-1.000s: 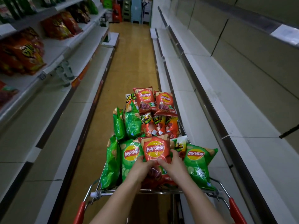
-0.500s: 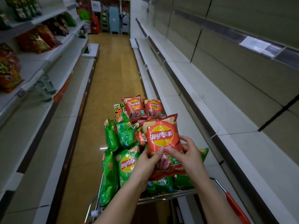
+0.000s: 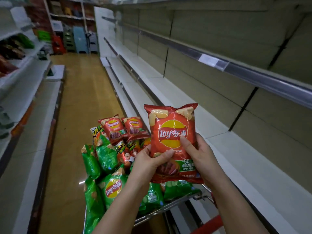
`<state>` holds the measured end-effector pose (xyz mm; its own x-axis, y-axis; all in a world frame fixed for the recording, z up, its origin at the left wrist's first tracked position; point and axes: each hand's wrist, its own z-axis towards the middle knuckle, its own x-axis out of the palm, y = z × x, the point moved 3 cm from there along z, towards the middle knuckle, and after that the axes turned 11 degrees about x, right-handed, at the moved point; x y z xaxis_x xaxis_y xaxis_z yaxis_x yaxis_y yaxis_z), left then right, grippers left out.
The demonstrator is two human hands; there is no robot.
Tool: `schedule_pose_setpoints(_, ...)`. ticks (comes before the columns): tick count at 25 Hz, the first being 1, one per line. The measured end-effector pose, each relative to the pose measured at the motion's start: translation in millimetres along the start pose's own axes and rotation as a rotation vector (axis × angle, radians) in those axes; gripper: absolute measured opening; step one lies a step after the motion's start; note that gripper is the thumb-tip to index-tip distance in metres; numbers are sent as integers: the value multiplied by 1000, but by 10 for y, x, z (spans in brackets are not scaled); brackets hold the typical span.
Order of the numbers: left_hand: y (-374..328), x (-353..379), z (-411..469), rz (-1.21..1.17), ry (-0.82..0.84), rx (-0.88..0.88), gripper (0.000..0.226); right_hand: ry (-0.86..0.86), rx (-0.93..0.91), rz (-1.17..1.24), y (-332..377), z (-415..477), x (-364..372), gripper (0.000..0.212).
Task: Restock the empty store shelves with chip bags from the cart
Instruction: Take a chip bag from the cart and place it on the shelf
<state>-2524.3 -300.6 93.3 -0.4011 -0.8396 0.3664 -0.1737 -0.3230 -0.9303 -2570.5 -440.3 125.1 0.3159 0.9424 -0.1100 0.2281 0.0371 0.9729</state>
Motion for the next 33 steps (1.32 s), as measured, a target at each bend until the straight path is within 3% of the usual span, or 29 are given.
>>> schedule_pose_setpoints(9,-323,1437,-546,25,374,82,68,-293,-172,97,436,-1228,-1177,34)
schedule_pose_setpoints(15,-334,2652,-1273,8,561,91,60,-505,-230,12,542,-2444,-2098,65)
schedule_pose_setpoints(18,-337,3204,-1658,6,654,99,60,-577,-205,-14,587,-3077,-2491,67)
schedule_pose_setpoints(22,-359,3892,-2142,60,816,74,48,-753,-178,-82,610,-3755,-3033,54)
schedule_pose_setpoints(26,-425,4497,-2438,179,1003,8,54,-914,-116,-169,655,-4210,-3513,68)
schedule_pose_setpoints(29,-423,4943,-2570,277,1127,-2,64,-934,-57,-76,665,-4527,-3825,37)
schedule_pose_setpoints(33,-343,5594,-2635,309,1240,-59,59,-1057,42,81,655,-4877,-4261,41)
